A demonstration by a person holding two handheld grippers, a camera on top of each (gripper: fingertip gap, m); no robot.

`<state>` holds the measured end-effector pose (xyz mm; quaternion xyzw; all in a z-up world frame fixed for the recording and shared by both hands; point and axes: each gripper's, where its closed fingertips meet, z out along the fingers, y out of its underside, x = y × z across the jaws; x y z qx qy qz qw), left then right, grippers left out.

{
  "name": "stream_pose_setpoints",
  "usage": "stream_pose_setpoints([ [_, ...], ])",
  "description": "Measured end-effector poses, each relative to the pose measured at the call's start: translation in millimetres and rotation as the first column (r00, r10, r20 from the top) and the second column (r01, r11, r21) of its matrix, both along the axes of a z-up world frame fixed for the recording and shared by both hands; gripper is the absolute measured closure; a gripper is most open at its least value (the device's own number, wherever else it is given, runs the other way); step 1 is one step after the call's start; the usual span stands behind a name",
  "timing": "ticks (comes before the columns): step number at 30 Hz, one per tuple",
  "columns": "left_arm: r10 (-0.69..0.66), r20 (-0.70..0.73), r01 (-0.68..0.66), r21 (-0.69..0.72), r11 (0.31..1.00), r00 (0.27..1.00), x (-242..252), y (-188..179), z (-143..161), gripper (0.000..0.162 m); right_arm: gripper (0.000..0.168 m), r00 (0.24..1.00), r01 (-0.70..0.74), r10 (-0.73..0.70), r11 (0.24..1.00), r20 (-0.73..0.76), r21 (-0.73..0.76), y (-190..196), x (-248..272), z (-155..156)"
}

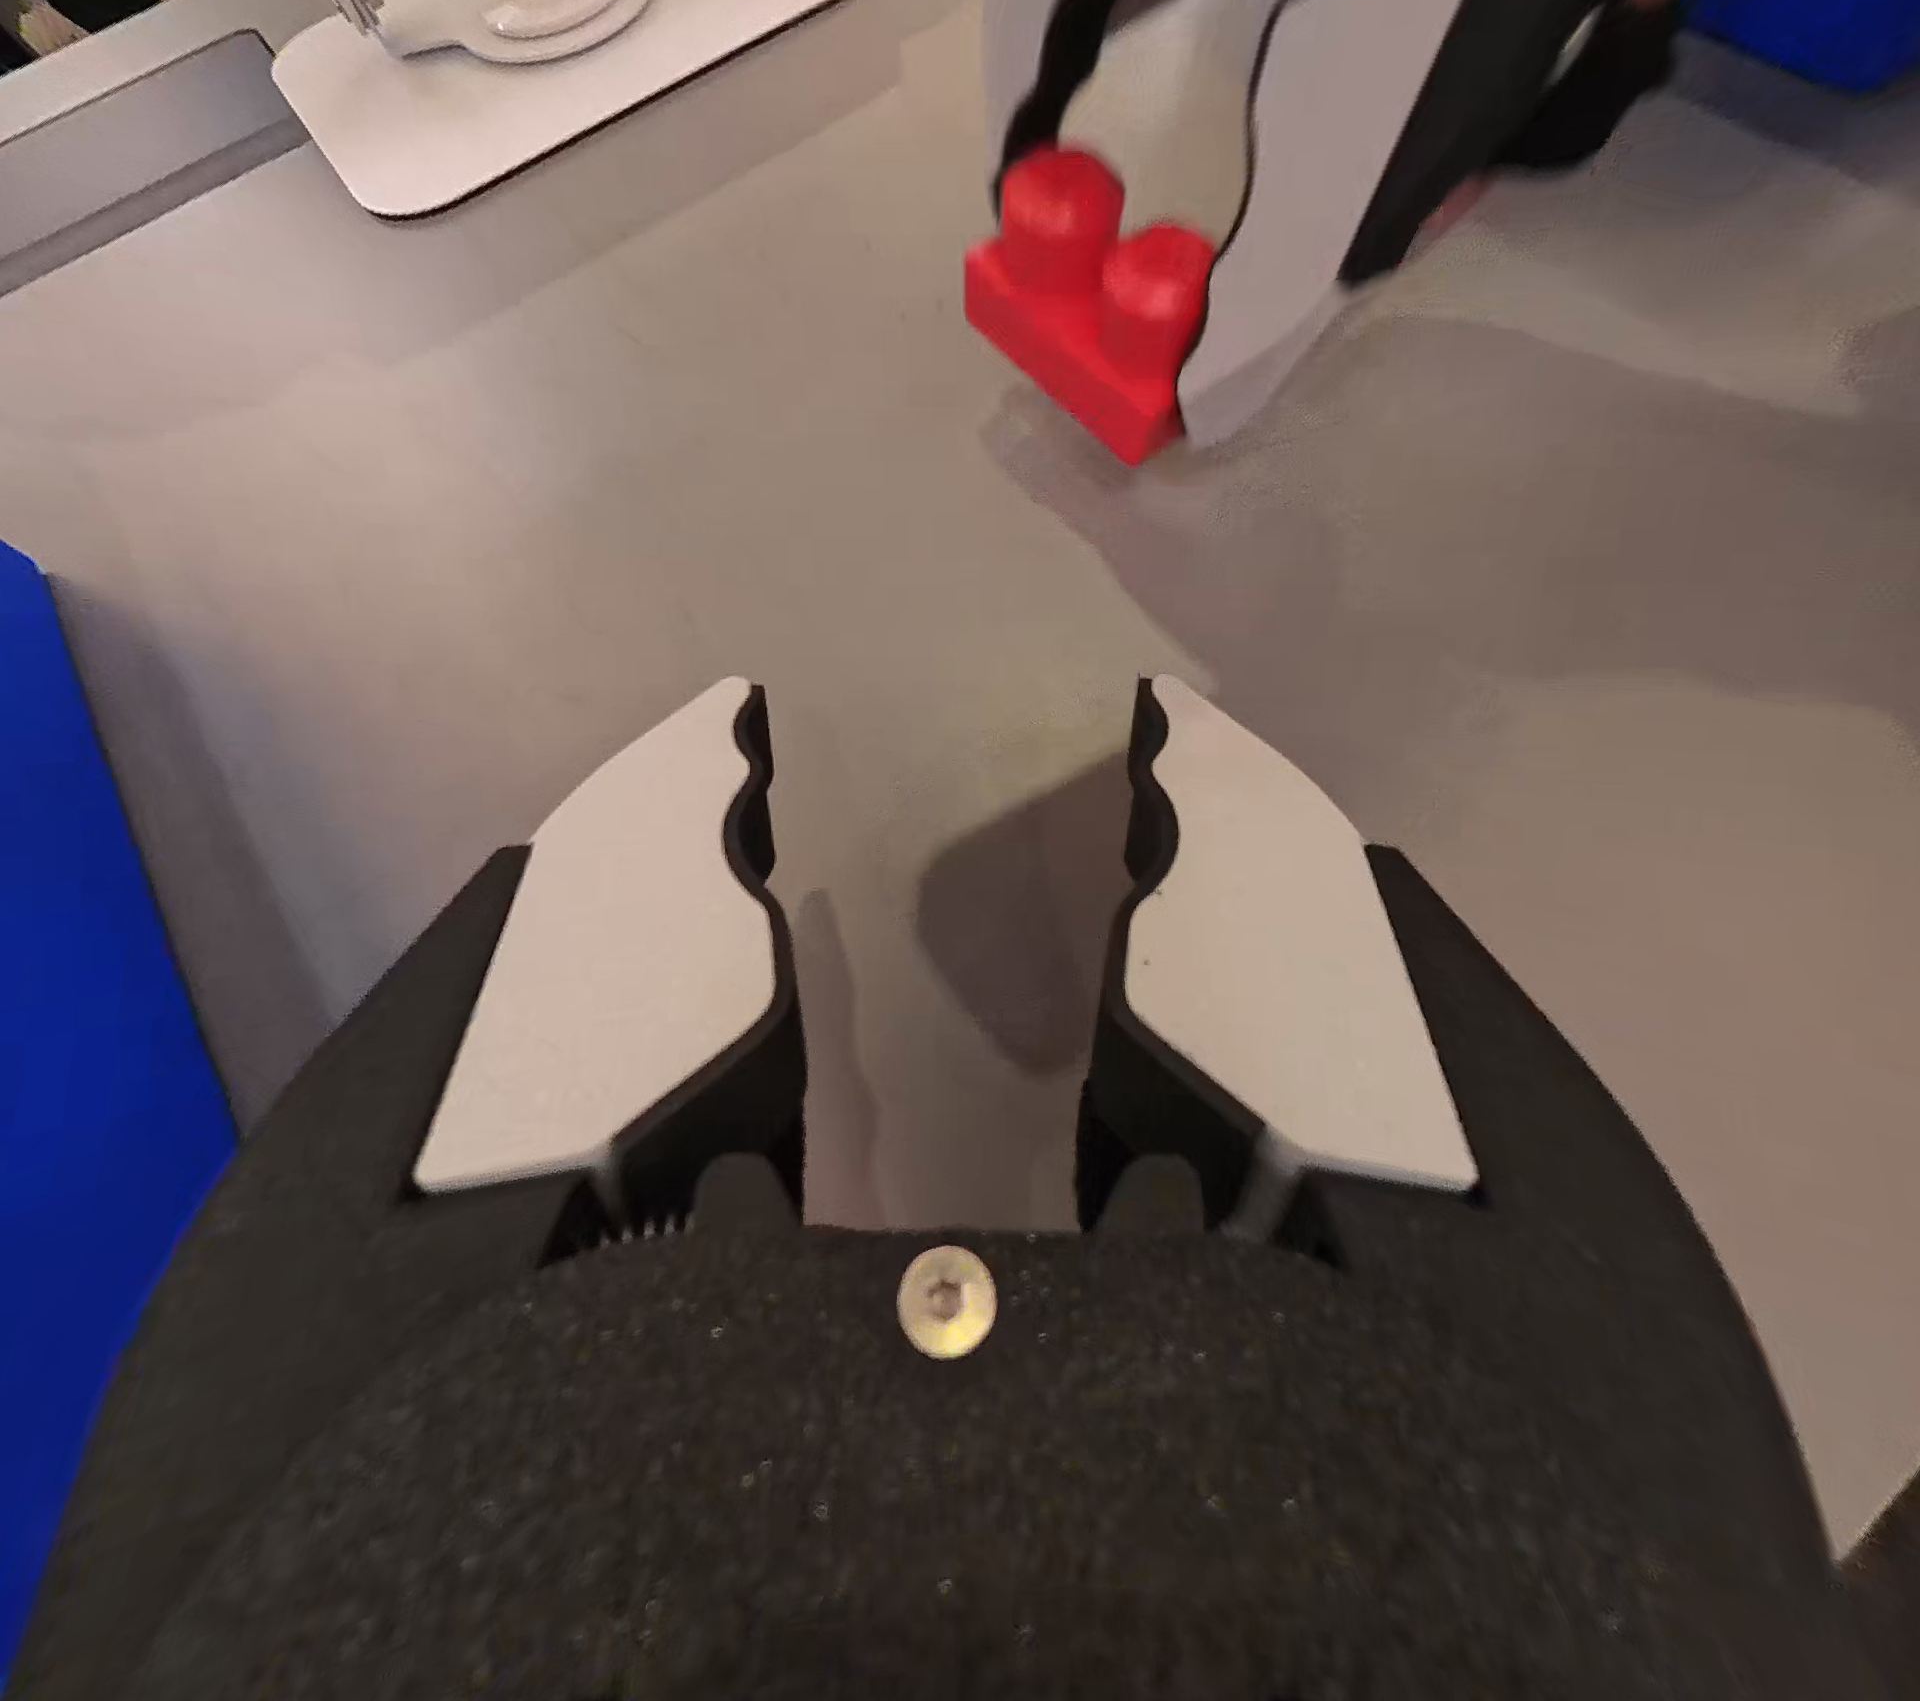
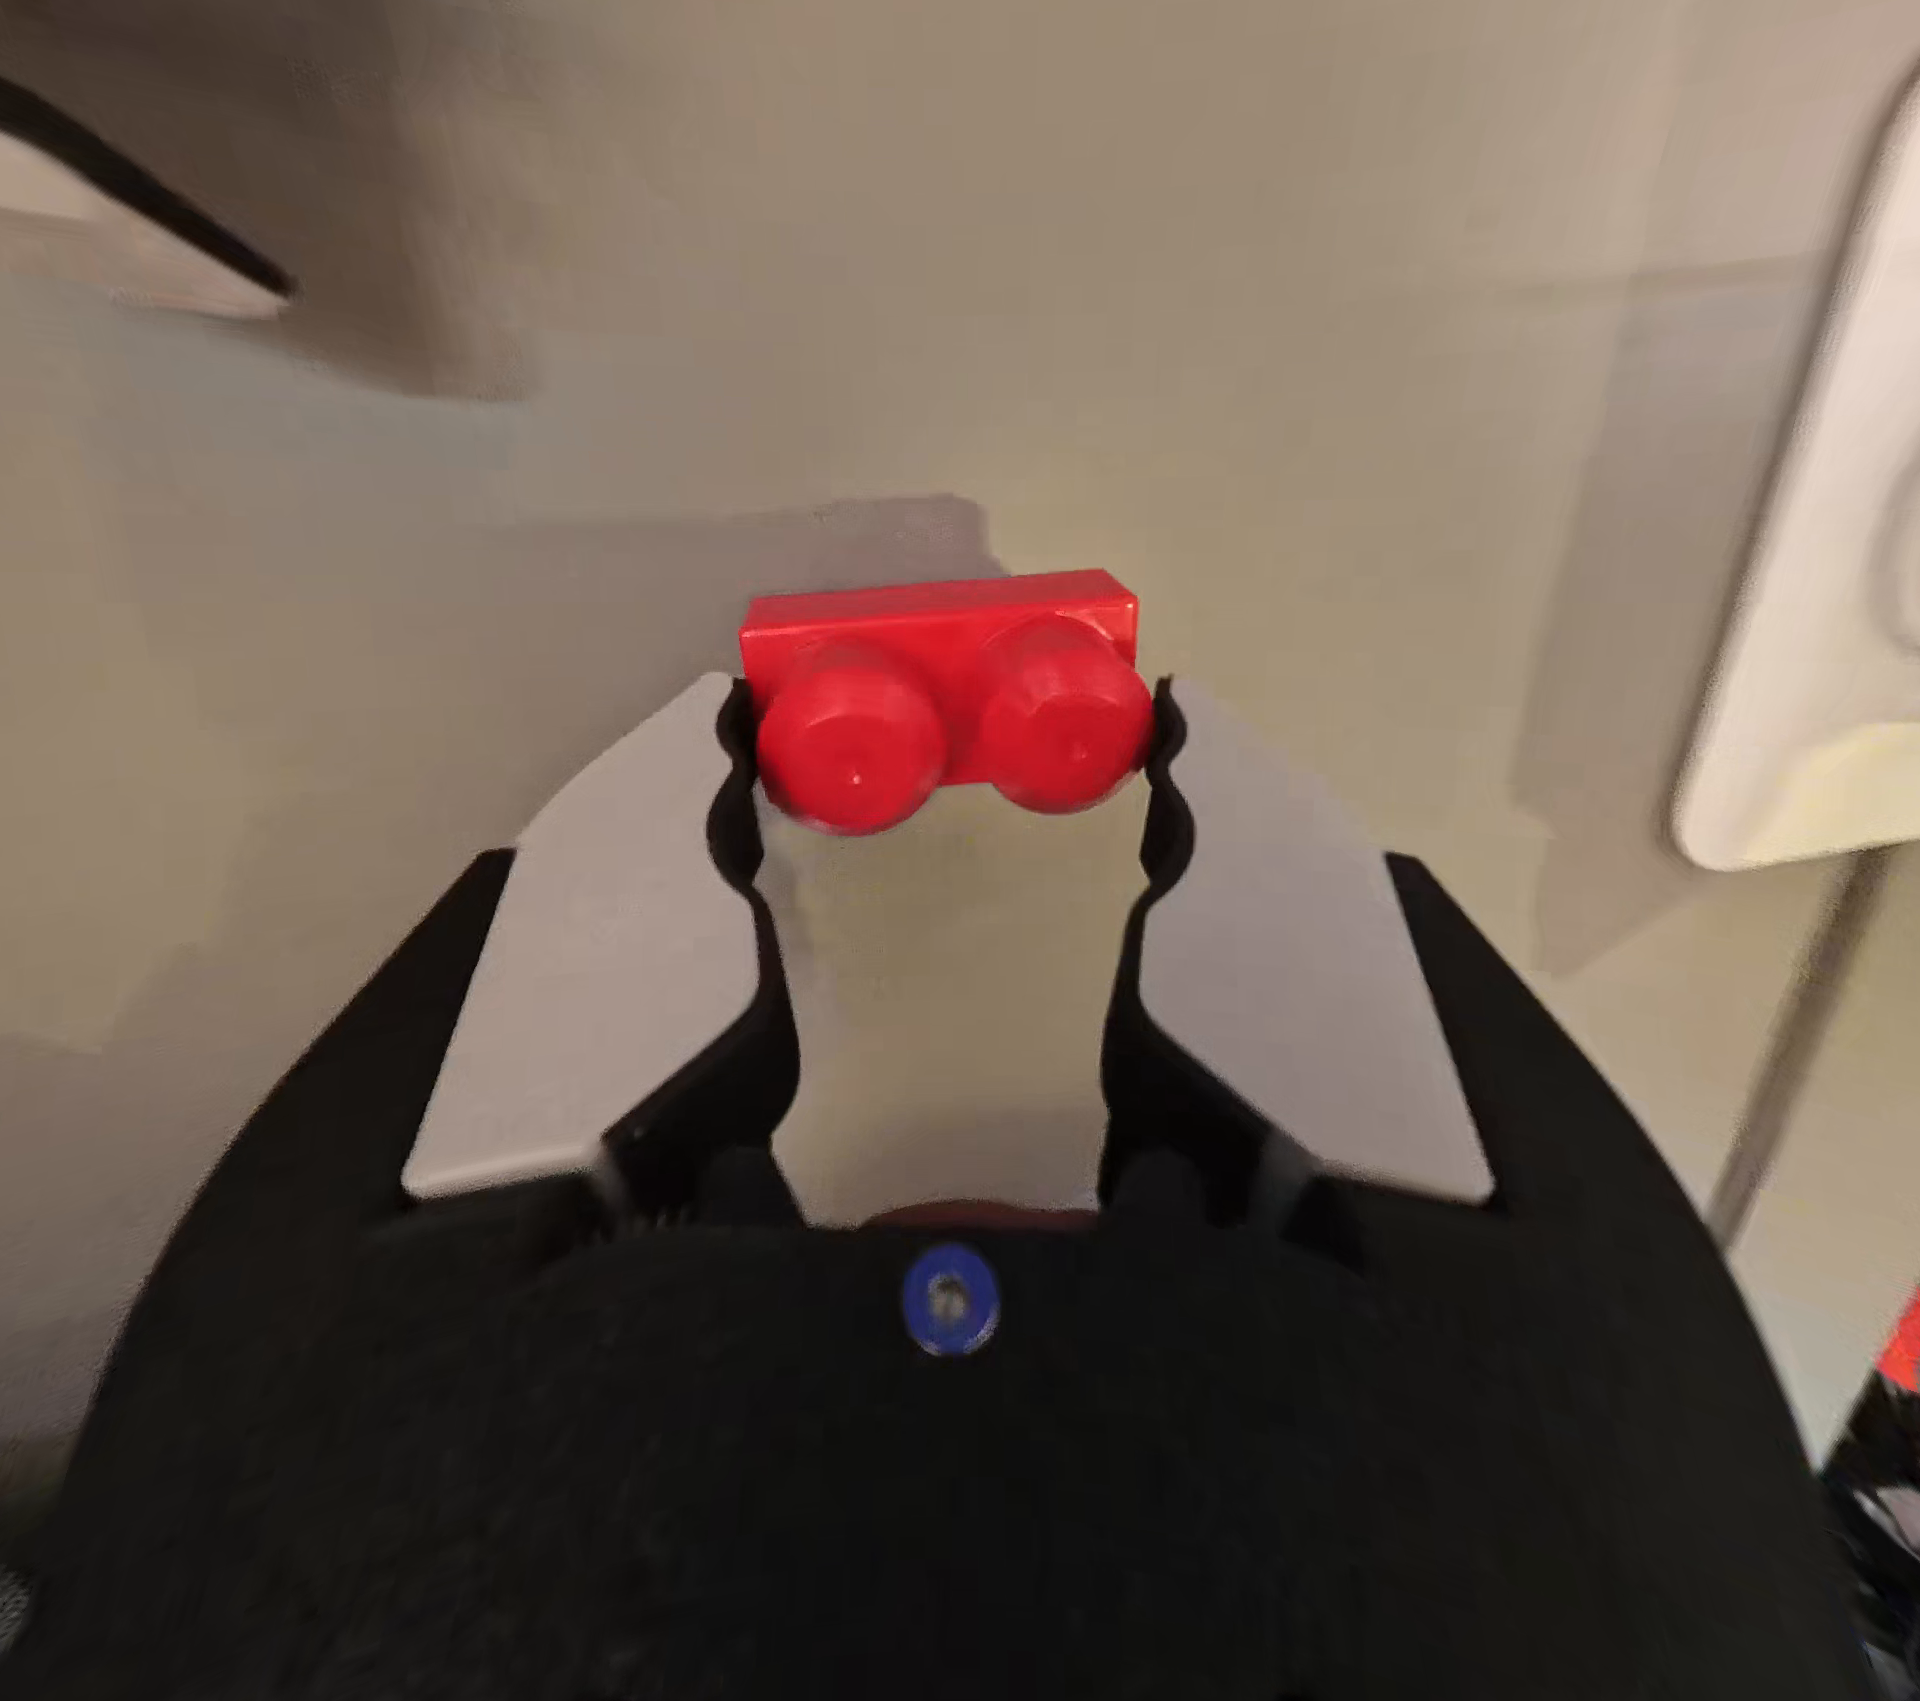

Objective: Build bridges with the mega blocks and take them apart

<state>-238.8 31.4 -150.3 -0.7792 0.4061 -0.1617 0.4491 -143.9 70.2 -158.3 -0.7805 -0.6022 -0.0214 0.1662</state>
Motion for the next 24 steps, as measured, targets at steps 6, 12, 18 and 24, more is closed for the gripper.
stream_pose_setpoints([
  [6, -0.012, 0.012, 0.012, -0.009, 1.000, 1.000, 1, -3, 2, 0.096, 0.096, 0.996, 0.082, -0.072, 0.955, -0.043, 0.286, -19, 61, 128],
  [12, -0.061, -0.012, 0.060, -0.029, 0.998, 0.998, 12, -7, -5, 0.095, 0.096, 0.881, 0.473, -0.414, 0.771, -0.230, 0.427, -17, 228, 204],
  [18, -0.090, -0.050, 0.088, -0.040, 0.995, 0.995, 23, -10, -16, 0.094, 0.096, 0.664, 0.745, -0.746, 0.666, 0.052, 0.038, -50, 353, 81],
  [24, -0.104, -0.063, 0.101, -0.055, 0.993, 0.993, 24, -13, -20, 0.094, 0.096, 0.547, 0.837, -0.819, 0.535, 0.172, -0.111, -49, 362, 32],
])
